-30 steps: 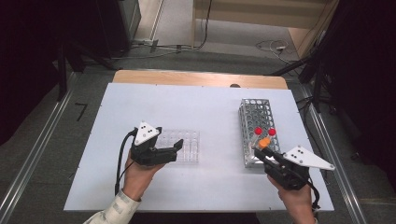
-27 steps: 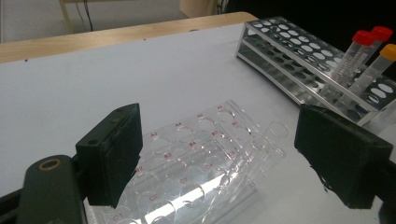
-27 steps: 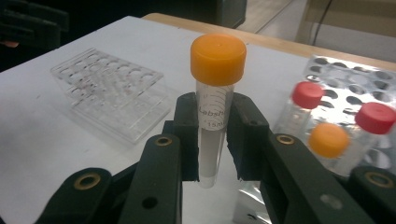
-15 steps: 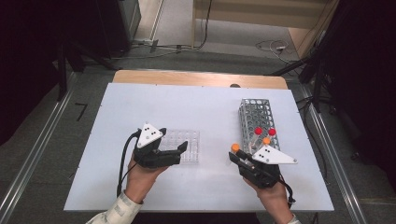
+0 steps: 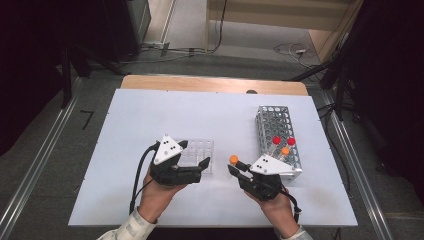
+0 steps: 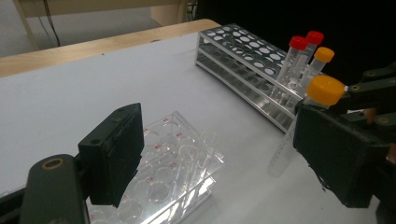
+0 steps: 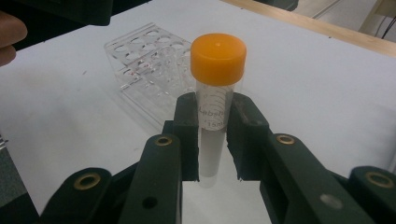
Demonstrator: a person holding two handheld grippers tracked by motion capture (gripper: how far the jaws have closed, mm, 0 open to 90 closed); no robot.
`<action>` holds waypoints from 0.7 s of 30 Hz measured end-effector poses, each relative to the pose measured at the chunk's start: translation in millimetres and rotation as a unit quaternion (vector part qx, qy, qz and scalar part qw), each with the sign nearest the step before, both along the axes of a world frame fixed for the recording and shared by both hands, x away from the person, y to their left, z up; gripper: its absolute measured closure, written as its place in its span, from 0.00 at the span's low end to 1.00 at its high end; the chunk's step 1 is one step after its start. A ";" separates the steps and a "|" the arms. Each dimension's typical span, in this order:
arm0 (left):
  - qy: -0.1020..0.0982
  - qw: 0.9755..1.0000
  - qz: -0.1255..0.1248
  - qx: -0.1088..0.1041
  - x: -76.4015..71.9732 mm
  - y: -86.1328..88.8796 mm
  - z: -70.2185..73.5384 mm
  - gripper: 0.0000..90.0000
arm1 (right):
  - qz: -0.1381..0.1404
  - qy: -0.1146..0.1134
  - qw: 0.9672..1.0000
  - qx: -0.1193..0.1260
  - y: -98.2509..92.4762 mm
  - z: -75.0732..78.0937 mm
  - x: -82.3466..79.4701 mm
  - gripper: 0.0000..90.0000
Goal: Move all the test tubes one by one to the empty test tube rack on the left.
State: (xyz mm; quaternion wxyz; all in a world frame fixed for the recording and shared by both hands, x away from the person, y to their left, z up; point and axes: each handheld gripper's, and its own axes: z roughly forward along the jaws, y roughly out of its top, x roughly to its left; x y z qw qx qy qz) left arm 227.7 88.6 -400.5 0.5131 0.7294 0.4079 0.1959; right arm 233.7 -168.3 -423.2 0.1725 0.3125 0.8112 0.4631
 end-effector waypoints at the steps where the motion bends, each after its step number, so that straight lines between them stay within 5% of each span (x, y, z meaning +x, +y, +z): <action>1: 0.001 1.000 -0.004 -0.001 -0.3 -1.1 0.1 0.19 | 0.003 0.000 1.000 -0.001 1.7 -0.5 0.3 0.80; 21: -0.003 1.000 -0.027 -0.001 -6.0 -14.3 2.4 0.22 | 0.027 0.003 1.000 -0.007 24.3 -5.5 0.5 0.80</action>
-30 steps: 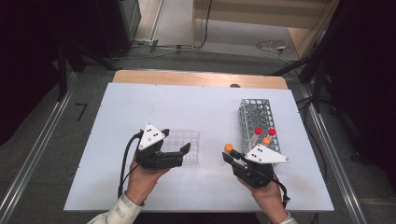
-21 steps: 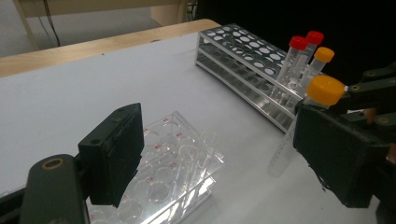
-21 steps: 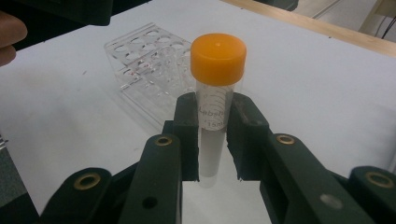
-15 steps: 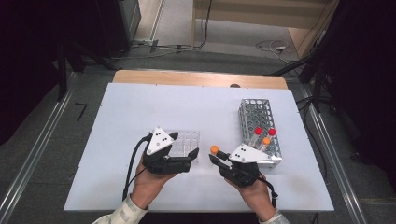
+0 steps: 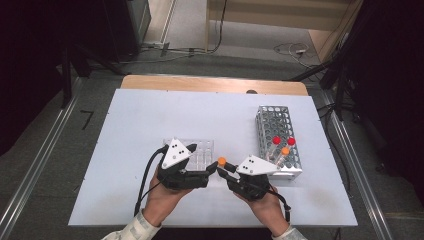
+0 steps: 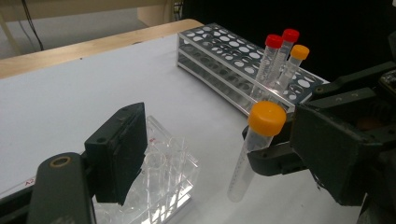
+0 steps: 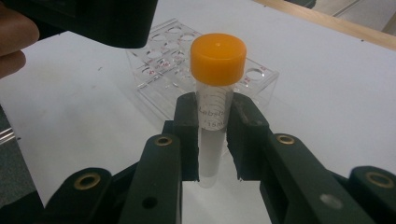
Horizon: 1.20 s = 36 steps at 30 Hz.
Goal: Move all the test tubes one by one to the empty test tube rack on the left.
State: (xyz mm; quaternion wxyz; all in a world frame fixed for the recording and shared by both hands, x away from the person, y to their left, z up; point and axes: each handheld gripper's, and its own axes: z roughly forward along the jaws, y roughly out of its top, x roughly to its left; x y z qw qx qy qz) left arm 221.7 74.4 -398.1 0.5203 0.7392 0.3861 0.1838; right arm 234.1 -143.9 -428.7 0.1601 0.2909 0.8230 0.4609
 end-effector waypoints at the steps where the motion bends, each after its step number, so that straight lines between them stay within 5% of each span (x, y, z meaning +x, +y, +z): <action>1: 0.000 1.000 -0.003 0.000 -0.3 -0.5 0.2 0.24 | 0.001 -0.001 1.000 0.001 1.1 0.2 -0.1 0.80; 7: 0.000 1.000 -0.018 0.002 -1.6 -3.2 -0.2 0.32 | 0.012 -0.005 1.000 0.000 8.1 1.6 -0.8 0.80; 18: 0.005 0.998 -0.058 0.006 -2.1 -8.5 -4.2 0.68 | 0.024 -0.004 1.000 0.002 16.7 2.0 -4.4 0.80; 30: 0.003 0.998 -0.057 0.008 -3.0 -8.8 -6.1 0.78 | 0.026 -0.007 1.000 0.008 15.5 2.1 -6.2 0.79; 36: -0.001 0.999 -0.050 0.001 -3.7 -2.0 -0.4 0.79 | 0.045 -0.001 0.999 0.006 11.5 1.9 -7.6 0.56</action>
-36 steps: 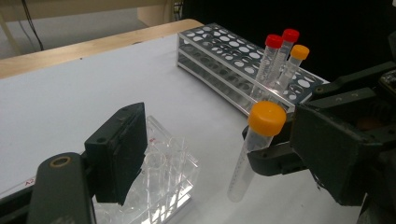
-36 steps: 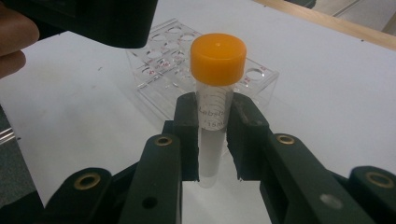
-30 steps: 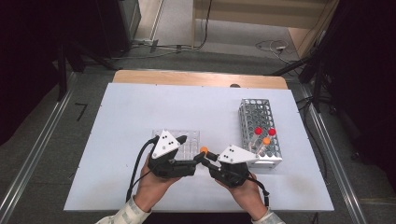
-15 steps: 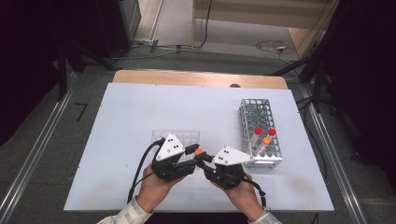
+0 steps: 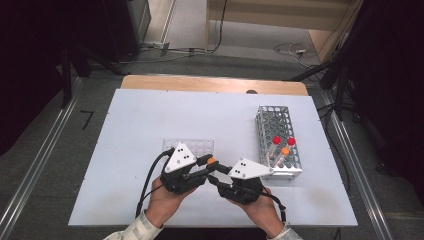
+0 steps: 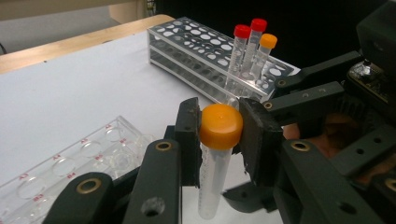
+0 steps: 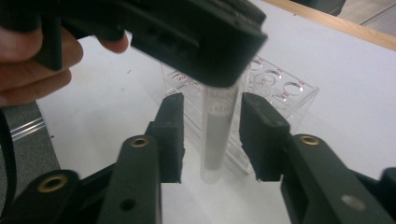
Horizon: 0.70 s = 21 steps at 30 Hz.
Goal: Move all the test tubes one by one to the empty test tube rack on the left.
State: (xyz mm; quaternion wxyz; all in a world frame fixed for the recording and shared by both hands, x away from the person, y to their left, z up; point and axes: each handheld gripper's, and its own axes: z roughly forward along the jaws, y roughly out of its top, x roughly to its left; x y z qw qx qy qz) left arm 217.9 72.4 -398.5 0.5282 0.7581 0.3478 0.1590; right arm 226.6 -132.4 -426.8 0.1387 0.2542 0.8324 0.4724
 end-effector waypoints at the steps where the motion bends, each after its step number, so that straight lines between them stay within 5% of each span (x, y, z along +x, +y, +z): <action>1: 0.000 1.000 0.001 -0.002 -0.4 2.0 1.6 0.79 | 0.002 0.001 1.000 0.000 -2.0 0.1 -0.3 0.53; 11: -0.004 0.999 0.039 -0.019 1.7 28.4 17.0 0.79 | -0.022 0.008 1.000 0.010 -36.4 0.3 -4.3 0.44; 21: -0.022 0.996 0.088 -0.013 10.8 43.9 18.2 0.79 | -0.045 0.010 0.999 0.011 -60.4 -1.1 -6.9 0.42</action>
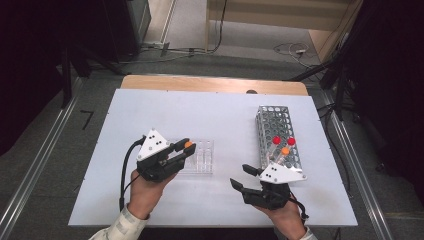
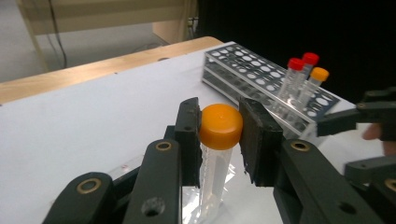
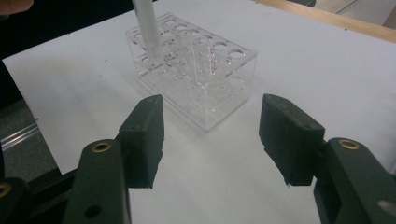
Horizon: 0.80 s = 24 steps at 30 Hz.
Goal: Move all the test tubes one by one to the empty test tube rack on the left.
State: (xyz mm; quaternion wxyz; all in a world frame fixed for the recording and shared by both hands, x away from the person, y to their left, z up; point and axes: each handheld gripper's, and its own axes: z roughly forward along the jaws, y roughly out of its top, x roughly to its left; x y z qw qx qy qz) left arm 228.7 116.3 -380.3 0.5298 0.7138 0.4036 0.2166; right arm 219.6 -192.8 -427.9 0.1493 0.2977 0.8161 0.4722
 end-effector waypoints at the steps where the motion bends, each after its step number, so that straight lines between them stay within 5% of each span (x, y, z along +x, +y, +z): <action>1: -0.001 1.000 0.004 0.000 1.8 0.7 -0.3 0.79 | -0.001 0.000 1.000 -0.001 -1.6 -0.3 0.3 0.42; 14: -0.011 0.999 0.023 0.020 15.6 -2.8 -10.4 0.79 | -0.016 0.007 1.000 0.005 -10.2 -1.9 4.9 0.38; 24: 0.001 0.998 0.025 0.053 12.3 -13.4 -37.5 0.78 | -0.022 0.009 1.000 0.005 -14.6 -3.4 5.2 0.38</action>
